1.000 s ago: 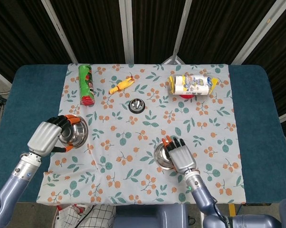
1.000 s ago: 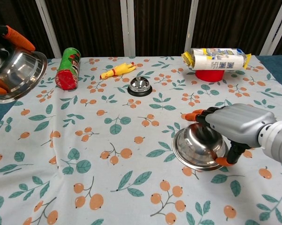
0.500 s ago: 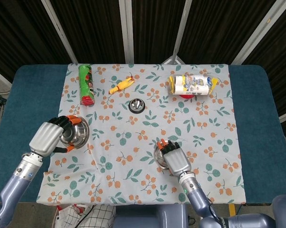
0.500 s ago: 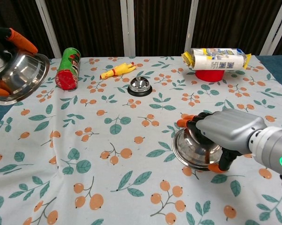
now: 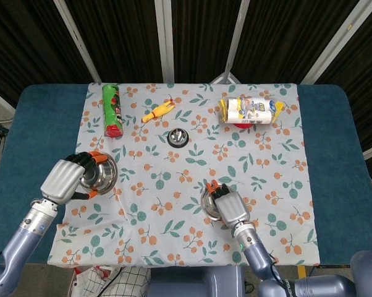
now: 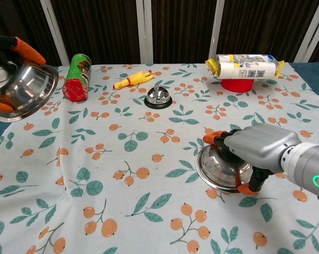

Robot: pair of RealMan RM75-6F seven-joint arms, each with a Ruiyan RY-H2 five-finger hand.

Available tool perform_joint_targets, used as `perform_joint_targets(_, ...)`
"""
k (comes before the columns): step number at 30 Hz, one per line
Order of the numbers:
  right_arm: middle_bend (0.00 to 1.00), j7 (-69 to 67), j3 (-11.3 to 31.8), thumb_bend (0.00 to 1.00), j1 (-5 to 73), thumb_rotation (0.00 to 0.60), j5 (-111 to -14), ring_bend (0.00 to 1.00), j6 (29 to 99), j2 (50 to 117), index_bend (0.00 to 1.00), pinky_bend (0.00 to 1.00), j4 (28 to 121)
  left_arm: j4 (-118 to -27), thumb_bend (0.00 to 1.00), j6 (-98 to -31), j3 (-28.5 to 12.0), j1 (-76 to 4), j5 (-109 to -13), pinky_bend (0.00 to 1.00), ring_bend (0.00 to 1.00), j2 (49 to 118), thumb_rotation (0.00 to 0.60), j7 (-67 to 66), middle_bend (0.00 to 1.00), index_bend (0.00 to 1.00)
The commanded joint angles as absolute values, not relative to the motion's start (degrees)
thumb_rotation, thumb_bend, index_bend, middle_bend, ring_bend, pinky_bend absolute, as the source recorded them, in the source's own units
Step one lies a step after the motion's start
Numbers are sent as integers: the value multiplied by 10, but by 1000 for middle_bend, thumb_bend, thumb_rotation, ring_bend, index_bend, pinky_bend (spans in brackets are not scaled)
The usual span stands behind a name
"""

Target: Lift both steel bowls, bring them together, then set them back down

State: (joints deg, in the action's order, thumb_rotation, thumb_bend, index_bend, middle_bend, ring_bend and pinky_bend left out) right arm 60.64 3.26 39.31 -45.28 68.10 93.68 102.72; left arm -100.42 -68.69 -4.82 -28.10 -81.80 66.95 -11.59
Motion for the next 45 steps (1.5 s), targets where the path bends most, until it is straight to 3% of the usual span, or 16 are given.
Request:
perform_joint_targets(1,343,602,30,332,394,600,-455,400,681,934,385,748,1027,-1005,581,-686,-48,-281,-818,755,527,671,600,-120,660,628)
perform_joint_targets(6,565,596,25,332,397,600,-459,610,683,933,643,854,1025,-1008,581,-685,-49,-281,-817,755,527,672,600,-125,660,628)
perform_joint_targets(12,743,586,23,331,399,600,-463,773,687,933,865,985,1023,-1004,585,-685,-50,-280,-817,755,527,674,600,-122,664,629)
perform_joint_targets(16,835,565,25,327,395,600,-485,860,698,934,979,1000,1021,-999,594,-686,-51,-280,-819,755,527,677,600,-117,668,630)
perform_joint_targets(22,886,524,33,323,383,600,-512,906,714,924,1000,1000,1032,-990,595,-690,-53,-280,-824,756,533,687,600,-111,675,632)
perform_joint_targets(28,893,381,56,323,355,600,-569,912,708,883,1000,1000,1065,-968,595,-713,-56,-279,-854,760,538,710,600,-79,683,634)
perform_joint_targets(33,893,174,104,324,321,600,-590,914,680,826,1000,1000,1100,-917,595,-763,-60,-279,-911,761,541,745,600,-4,687,634)
perform_joint_targets(39,893,-98,190,331,286,600,-536,916,607,760,1000,1000,1138,-880,594,-795,-62,-281,-941,761,541,773,600,35,688,634)
perform_joint_targets(45,893,-219,243,335,293,600,-458,916,532,744,1000,1000,1140,-897,593,-788,-61,-291,-950,761,541,788,600,28,689,634)
